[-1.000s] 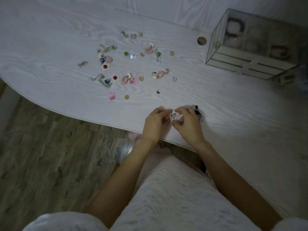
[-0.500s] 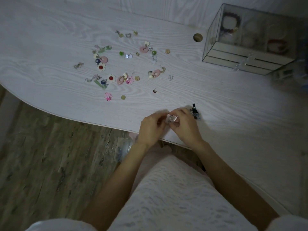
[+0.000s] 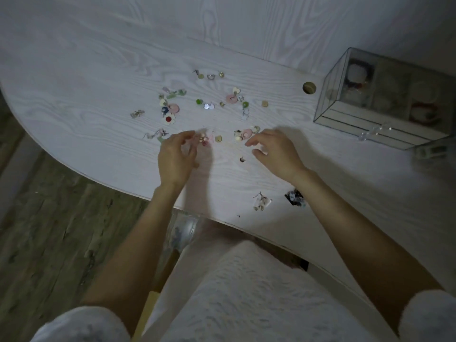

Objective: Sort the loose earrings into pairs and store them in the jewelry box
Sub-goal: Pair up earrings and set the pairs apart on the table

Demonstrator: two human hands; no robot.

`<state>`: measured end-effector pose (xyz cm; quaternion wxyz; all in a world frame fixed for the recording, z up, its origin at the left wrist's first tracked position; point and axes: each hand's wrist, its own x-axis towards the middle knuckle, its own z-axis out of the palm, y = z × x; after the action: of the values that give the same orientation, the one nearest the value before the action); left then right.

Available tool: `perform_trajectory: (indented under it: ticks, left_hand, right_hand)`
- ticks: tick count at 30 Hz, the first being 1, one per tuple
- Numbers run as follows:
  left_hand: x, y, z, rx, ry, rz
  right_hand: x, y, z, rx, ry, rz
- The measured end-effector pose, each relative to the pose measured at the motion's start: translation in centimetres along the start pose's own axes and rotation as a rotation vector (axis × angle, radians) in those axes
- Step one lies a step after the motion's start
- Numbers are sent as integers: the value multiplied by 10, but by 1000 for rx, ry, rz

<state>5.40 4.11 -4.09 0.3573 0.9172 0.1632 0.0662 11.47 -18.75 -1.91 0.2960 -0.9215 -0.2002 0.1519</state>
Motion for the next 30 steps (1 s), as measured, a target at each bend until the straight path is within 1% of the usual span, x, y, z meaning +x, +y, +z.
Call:
perform_trajectory:
  ticks: [1,3,5,7,10,12,15,17,19,22,23,26,30]
  left_hand:
    - [14,-6,3,42,-22,-15]
    - [30,-11,14,254,-126,85]
    - [43,-19,20,434,-188,176]
    - [51,-25,20,493,-180,203]
    - [54,-25,17,528,-137,239]
    - [49,-23,13,470,-42,252]
    - [39,-21,6,321,117,271]
    - [29,-15,3,194,128,253]
    - [17,-5,0,66,87,198]
    - [-4,12,4,-192,-35,102]
    - [-10,17,8,-238,-78,80]
    - [-31,29,26,-233,-212,65]
    - [-51,44,53,-131,-334,95]
  right_hand:
    - [14,-2,4,3,14,-21]
    - [31,-2,8,-36,41,-31]
    - [46,-2,11,-164,49,-33]
    - [53,-2,14,-288,50,-16]
    - [54,0,16,-320,46,27]
    - [51,0,17,-316,46,17]
    - [47,0,18,-341,69,-41]
    - [44,1,21,-350,77,-71]
    - [40,2,23,-356,99,-94]
    - [31,2,20,-333,139,-123]
    - [26,3,18,-311,148,-121]
    - [5,10,14,-240,138,-71]
    - [-31,29,12,-153,111,-4]
